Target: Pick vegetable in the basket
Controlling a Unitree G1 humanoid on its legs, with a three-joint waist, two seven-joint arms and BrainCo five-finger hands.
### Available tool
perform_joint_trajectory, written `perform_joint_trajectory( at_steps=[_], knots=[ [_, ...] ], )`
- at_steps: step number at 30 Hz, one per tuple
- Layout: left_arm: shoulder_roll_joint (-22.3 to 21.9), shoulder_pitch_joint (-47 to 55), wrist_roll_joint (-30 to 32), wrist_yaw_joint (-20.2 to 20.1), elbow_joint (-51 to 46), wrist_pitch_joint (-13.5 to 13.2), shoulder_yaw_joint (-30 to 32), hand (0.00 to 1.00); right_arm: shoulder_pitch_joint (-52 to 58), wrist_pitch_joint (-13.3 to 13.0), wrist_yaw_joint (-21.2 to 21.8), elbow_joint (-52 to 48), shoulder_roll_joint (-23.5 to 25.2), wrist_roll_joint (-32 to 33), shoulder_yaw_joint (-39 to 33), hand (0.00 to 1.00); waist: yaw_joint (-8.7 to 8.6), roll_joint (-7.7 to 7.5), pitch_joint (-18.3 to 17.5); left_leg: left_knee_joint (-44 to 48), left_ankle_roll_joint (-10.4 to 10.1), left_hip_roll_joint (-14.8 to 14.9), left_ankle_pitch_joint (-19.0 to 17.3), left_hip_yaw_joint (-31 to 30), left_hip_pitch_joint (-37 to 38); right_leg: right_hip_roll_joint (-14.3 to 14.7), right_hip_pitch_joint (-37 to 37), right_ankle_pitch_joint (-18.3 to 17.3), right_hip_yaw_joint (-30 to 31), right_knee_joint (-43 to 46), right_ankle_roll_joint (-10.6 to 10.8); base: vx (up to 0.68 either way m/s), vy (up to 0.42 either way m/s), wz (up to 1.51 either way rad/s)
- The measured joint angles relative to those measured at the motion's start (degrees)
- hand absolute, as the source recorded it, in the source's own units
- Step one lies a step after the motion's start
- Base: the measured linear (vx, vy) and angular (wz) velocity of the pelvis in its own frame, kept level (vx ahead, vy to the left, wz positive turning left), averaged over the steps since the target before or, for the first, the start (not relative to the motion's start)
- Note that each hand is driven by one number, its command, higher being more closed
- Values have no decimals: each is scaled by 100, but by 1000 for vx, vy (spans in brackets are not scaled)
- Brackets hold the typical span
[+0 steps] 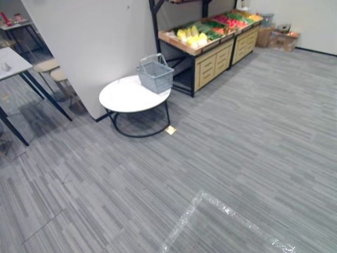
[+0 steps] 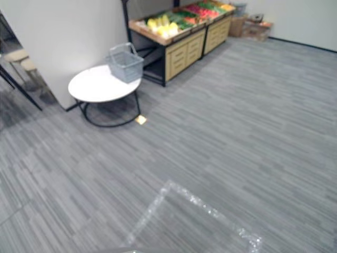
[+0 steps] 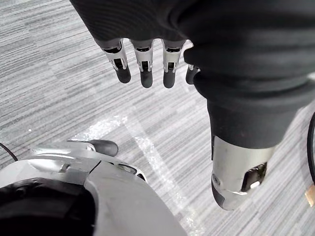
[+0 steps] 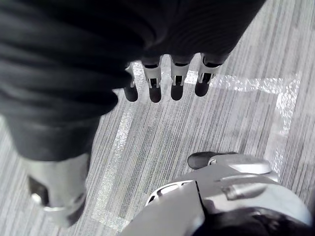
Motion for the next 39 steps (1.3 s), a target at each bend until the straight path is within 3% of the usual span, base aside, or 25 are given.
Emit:
perform_joint_trajectory(
  at_steps=[12,18,39],
  knots=[
    [-3,-89,38,86,-7,-88,61,0,-194,-6,38,1,41,301,-69,0,-1,-21,188,-52,-194,4,-109,66,206,4,266,-62,-127,-150,209,30,-9,0],
    [-4,-88,151,87,-30,-164,42,0,-102,-203,75,-134,-38,457,251,0,-13,-11,188,-61,-196,19,-110,144,226,16,247,-62,-120,-144,209,-36,-14,-4],
    [2,-94,263,36,-65,-162,76,0,-189,-205,242,-137,-54,492,219,0,-9,-81,222,-139,-210,13,-119,156,283,22,258,-58,-149,-166,202,-7,-2,0]
  ],
)
